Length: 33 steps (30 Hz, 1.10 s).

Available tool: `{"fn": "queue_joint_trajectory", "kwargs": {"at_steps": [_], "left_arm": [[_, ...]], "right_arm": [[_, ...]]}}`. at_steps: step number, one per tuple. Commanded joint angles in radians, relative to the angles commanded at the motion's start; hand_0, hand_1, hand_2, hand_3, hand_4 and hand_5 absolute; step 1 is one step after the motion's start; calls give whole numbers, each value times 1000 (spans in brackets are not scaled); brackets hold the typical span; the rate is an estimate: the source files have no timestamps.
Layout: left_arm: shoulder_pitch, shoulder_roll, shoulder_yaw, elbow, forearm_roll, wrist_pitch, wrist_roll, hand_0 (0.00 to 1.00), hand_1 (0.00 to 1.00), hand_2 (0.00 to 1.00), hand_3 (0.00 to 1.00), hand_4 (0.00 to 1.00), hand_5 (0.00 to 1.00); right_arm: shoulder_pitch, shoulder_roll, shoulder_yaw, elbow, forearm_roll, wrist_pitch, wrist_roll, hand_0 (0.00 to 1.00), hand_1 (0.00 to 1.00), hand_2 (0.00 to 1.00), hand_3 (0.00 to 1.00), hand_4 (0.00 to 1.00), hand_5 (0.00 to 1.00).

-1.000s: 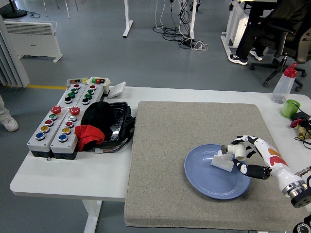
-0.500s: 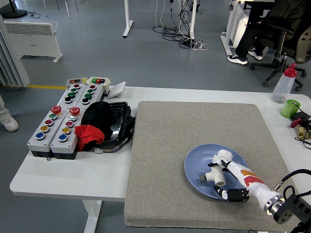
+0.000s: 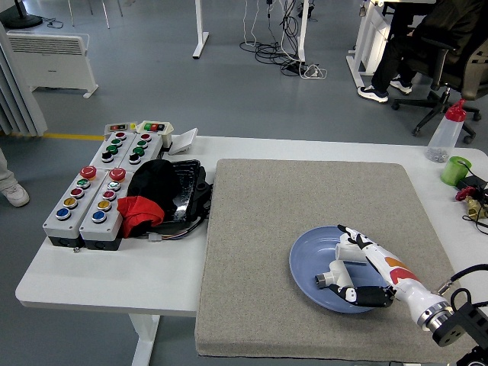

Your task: Pick pipe place plate twice

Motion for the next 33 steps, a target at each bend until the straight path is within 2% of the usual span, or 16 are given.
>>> {"fn": "queue_joint_trajectory", "kwargs": {"at_steps": [4, 6, 7, 9, 12, 13, 18, 19, 22, 24, 25, 30, 31, 33], "left_arm": [[-1, 0, 0, 0, 2, -1, 0, 584, 578, 586, 486, 408, 998], [-1, 0, 0, 0, 1, -1, 0, 584, 578, 586, 486, 408, 998], [0, 0, 0, 0, 0, -1, 0, 584, 579, 585, 486, 408, 998], [-1, -1, 0, 0, 2, -2, -1, 584, 579, 585, 486, 408, 998], [-1, -1, -1, 0, 3, -2, -1, 584, 579, 585, 486, 408, 998], [-1, -1, -2, 0, 4, -3, -1, 584, 579, 585, 486, 408, 998], [0, -2, -5, 0, 10, -4, 0, 584, 579, 585, 486, 408, 998], [1, -2, -6, 0, 12, -4, 0, 584, 579, 585, 487, 408, 998], [2, -3, -9, 0, 16, -4, 0, 584, 579, 585, 487, 408, 998], [3, -3, -10, 0, 18, -4, 0, 584, 579, 585, 487, 408, 998], [3, -3, -11, 0, 20, -5, 0, 584, 579, 585, 487, 408, 998], [5, -3, -15, 0, 27, -6, 1, 584, 579, 585, 487, 408, 998], [5, -3, -15, -1, 28, -6, 2, 584, 580, 584, 487, 408, 998], [6, -4, -17, -1, 29, -6, 2, 584, 580, 584, 487, 408, 998]], "right_arm": [[-10, 13, 48, -12, 64, -63, 46, 989, 928, 998, 981, 851, 399], [-27, 29, 104, -27, 134, -108, 92, 989, 928, 998, 981, 851, 399], [-31, 32, 129, -31, 177, -119, 111, 926, 881, 988, 910, 768, 382], [-49, 43, 188, -44, 258, -139, 162, 926, 881, 988, 910, 768, 382], [-73, 55, 291, -54, 388, -124, 224, 926, 881, 988, 910, 768, 382], [-79, 57, 315, -55, 427, -114, 224, 894, 852, 959, 895, 705, 399], [-118, 68, 477, -56, 635, -63, 171, 894, 852, 959, 895, 705, 399], [-132, 73, 511, -57, 680, -58, 166, 872, 822, 908, 853, 639, 503], [-161, 85, 576, -59, 804, -57, 161, 872, 822, 908, 853, 639, 503], [-173, 90, 598, -59, 895, -56, 156, 872, 822, 908, 853, 639, 503], [-180, 93, 608, -59, 927, -55, 151, 835, 787, 849, 809, 611, 539], [-212, 101, 634, -60, 1141, -60, 135, 835, 787, 849, 809, 611, 539], [-216, 102, 635, -61, 1180, -61, 133, 821, 779, 834, 805, 592, 571], [-223, 105, 637, -62, 1232, -61, 129, 821, 779, 834, 805, 592, 571]]}}
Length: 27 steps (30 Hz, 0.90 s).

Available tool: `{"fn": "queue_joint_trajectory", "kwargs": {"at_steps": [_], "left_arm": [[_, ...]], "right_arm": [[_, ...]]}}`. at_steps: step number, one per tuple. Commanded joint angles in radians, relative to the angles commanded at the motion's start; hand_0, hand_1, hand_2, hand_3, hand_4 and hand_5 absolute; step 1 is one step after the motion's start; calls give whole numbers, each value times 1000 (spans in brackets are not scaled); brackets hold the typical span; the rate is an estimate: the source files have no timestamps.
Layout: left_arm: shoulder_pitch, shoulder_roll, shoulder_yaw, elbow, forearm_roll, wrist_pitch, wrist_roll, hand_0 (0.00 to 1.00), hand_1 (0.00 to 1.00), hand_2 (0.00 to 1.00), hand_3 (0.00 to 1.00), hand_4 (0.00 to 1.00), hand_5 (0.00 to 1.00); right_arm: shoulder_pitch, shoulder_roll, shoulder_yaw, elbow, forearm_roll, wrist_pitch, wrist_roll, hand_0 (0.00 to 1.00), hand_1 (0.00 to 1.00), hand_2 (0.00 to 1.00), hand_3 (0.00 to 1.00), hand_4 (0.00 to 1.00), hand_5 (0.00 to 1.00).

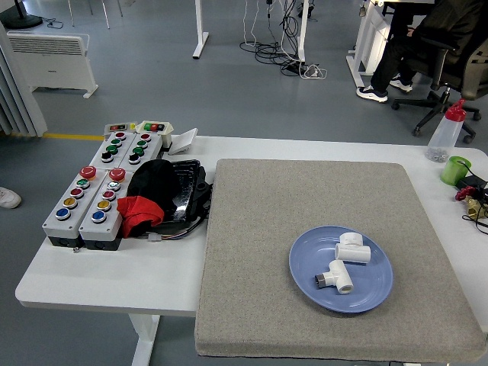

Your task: Pick pipe place plate twice

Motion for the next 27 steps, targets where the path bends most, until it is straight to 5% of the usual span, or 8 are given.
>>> {"fn": "queue_joint_trajectory", "kwargs": {"at_steps": [27], "left_arm": [[-5, 3, 4, 3, -7, 2, -5, 584, 578, 585, 487, 408, 998]], "right_arm": [[-12, 11, 5, -5, 9, 20, -49, 795, 749, 777, 767, 545, 714]]}}
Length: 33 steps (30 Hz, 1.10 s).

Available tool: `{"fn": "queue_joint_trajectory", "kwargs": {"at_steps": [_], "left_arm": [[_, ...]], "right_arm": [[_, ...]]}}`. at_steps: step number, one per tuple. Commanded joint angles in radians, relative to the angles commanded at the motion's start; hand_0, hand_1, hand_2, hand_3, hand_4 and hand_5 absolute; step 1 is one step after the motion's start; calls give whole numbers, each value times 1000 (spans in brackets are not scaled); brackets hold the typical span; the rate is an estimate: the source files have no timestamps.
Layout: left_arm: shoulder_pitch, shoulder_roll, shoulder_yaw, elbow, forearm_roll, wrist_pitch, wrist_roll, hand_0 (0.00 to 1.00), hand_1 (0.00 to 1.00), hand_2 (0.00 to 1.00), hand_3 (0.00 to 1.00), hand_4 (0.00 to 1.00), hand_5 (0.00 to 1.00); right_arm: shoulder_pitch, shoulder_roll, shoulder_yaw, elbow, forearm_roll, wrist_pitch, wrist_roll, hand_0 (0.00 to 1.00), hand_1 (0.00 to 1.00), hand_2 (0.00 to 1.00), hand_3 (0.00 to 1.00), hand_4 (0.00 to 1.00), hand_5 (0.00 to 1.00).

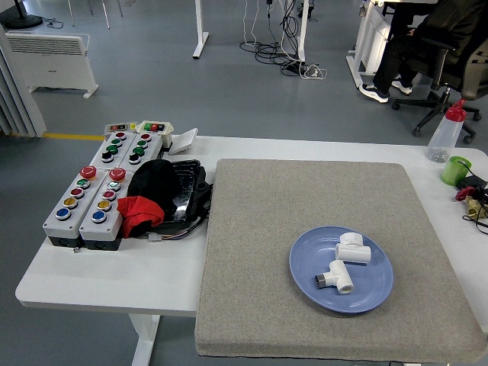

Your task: Pick pipe place plate twice

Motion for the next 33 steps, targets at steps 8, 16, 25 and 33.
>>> {"fn": "queue_joint_trajectory", "kwargs": {"at_steps": [8, 16, 25, 33], "left_arm": [[-2, 1, -1, 0, 4, 0, 0, 584, 579, 585, 487, 409, 998], [-2, 1, -2, 0, 6, 0, 2, 584, 579, 585, 487, 409, 998], [-2, 1, -1, 0, 4, 0, 1, 584, 578, 584, 487, 409, 998], [-3, 1, -3, 0, 8, -1, 1, 584, 578, 585, 487, 408, 998]], "right_arm": [[6, 2, -5, 0, 10, -3, -20, 777, 727, 732, 747, 528, 769], [7, 2, -9, 0, 10, -3, -33, 767, 706, 721, 741, 522, 771], [8, 3, -15, -1, 21, -3, -40, 760, 697, 709, 723, 515, 789], [7, 2, -14, -1, 24, -4, -43, 755, 694, 703, 724, 502, 818]]}}
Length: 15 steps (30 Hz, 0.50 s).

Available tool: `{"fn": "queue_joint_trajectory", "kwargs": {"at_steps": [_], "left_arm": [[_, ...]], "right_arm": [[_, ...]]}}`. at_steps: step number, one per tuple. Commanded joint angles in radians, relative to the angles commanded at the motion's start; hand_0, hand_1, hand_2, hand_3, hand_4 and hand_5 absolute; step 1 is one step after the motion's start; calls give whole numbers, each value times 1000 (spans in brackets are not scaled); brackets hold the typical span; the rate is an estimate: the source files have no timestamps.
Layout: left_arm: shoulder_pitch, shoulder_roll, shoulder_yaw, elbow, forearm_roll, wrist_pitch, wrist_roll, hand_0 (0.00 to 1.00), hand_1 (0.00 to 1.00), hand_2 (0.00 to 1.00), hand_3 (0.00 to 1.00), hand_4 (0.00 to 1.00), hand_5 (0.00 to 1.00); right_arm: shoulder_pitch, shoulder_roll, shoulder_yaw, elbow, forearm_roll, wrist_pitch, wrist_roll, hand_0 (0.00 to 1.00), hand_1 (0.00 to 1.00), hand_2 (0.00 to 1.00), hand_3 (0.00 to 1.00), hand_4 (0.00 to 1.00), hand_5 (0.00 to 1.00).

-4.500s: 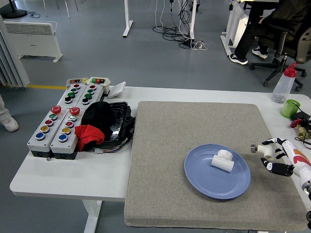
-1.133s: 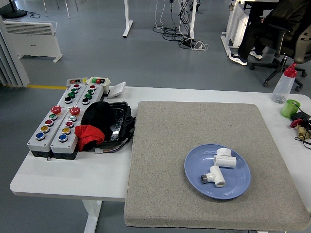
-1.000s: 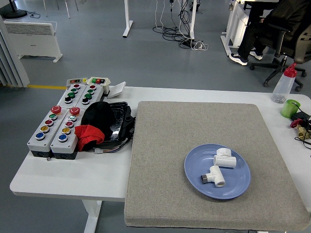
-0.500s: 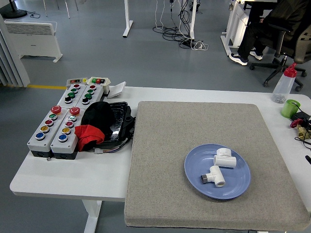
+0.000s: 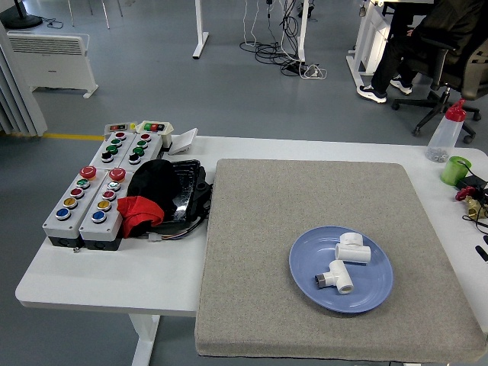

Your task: Pick pipe place plate twice

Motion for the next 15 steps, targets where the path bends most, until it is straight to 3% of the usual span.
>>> {"fn": "queue_joint_trajectory", "kwargs": {"at_steps": [15], "left_arm": [[1, -1, -1, -1, 4, -2, 2, 584, 578, 585, 487, 408, 998]], "right_arm": [[-4, 4, -16, -3, -6, 1, -5, 742, 690, 696, 717, 491, 834]]}}
